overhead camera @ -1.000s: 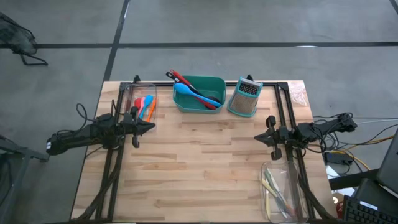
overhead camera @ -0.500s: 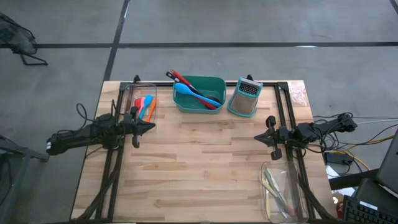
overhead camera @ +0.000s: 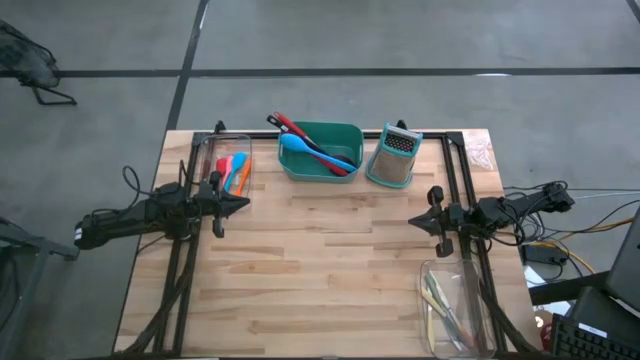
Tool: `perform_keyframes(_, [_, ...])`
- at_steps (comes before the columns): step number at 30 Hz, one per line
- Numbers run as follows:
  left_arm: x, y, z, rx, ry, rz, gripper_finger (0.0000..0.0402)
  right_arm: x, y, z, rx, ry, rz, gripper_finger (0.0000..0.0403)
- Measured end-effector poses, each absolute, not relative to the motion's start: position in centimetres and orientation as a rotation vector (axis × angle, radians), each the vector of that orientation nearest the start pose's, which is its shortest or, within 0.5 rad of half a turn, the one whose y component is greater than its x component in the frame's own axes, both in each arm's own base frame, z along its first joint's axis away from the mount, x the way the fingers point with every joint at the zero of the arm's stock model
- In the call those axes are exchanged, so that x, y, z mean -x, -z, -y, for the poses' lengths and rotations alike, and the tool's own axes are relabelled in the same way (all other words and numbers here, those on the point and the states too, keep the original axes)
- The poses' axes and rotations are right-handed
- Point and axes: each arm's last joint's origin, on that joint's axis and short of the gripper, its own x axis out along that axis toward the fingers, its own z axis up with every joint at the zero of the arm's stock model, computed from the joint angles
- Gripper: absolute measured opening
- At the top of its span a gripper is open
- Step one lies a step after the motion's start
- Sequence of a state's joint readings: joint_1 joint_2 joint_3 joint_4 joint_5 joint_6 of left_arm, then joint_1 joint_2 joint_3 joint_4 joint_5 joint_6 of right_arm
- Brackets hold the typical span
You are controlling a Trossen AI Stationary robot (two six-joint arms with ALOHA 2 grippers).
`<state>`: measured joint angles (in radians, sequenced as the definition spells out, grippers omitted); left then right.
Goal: Pick & Place Kitchen Items
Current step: Return to home position
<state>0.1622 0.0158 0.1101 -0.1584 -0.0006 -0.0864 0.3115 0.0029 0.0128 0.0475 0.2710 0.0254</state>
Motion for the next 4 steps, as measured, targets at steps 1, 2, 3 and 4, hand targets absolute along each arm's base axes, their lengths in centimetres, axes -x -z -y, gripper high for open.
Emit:
perform_keyframes(1, [-8.96, -18.43, -1.47, 0.091, -0.166, -0.057, 0.0011, -9.36, -17.22, -2.20, -0.042, -0.041, 0.055, 0.0008])
perform_keyframes(2, [-8.96, -18.43, -1.47, 0.091, -0.166, -0.057, 0.0011, -9.36, -17.22, -2.20, -0.042, -0.041, 0.054, 0.0008])
perform_keyframes(3, [-8.96, -18.43, -1.47, 0.091, -0.166, -0.057, 0.0011, -9.36, -17.22, -2.20, -0.042, -0.041, 0.054, 0.0008])
perform_keyframes(4, [-8.96, -18.43, -1.47, 0.091, -0.166, -0.057, 0.0011, -9.36, -17.22, -2.20, -0.042, -0.041, 0.054, 0.0008])
